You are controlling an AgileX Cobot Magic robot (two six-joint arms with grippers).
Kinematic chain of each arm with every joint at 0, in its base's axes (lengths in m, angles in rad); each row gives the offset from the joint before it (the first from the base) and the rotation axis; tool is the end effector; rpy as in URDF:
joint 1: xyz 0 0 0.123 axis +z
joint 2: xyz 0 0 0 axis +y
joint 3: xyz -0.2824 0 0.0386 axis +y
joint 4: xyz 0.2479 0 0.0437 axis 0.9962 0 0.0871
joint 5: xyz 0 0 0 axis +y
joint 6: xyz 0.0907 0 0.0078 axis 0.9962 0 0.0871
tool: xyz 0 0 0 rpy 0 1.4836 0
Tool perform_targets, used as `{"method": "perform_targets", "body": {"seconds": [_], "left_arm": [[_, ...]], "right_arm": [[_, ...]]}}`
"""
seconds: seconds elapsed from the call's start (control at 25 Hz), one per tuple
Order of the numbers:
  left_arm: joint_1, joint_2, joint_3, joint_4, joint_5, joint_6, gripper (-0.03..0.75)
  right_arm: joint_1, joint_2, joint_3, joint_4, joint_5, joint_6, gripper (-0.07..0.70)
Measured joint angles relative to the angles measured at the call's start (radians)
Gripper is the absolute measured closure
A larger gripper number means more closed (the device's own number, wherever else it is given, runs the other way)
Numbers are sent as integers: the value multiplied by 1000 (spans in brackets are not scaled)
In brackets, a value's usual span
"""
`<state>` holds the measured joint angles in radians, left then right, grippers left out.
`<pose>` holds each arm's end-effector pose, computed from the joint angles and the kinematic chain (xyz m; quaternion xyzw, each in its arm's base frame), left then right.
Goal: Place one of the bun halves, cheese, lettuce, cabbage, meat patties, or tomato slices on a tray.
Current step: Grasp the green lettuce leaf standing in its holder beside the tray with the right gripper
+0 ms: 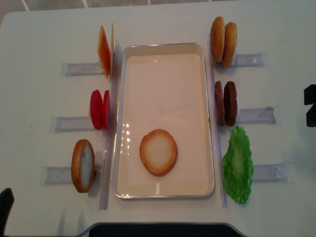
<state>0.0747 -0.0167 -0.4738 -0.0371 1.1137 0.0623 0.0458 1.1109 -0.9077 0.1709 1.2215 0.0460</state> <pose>-0.0065 -0.0035 0.2656 -0.0043 0.8690 0.0154 0.4946 0.1811 0.0229 0.2986 0.0198 0.9896 0.0883 0.1120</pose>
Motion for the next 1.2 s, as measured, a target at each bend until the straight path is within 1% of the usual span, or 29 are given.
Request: {"method": "perform_targets", "body": {"seconds": [0.16,0.28,0.44,0.64,0.8,0.92,1.08,1.2], "left_arm": [[0,0,0,0,0,0,324],[0,0,0,0,0,0,324],[0,0,0,0,0,0,324],[0,0,0,0,0,0,324],[0,0,0,0,0,0,324],[0,0,0,0,0,0,324],[0,0,0,0,0,0,324],[0,0,0,0,0,0,324]], "right_arm": [[160,0,0,-27,0,122,248],[259,0,0,-28,0,208,248],[357,0,0,-28,0,305,248],[419,0,0,-28,-4,386,248],[458,5,0,-27,-47,425,248],[485,41,0,-25,-74,436,248],[527,124,0,-27,-91,437,248],[537,160,0,-32,-102,437,248]]}}
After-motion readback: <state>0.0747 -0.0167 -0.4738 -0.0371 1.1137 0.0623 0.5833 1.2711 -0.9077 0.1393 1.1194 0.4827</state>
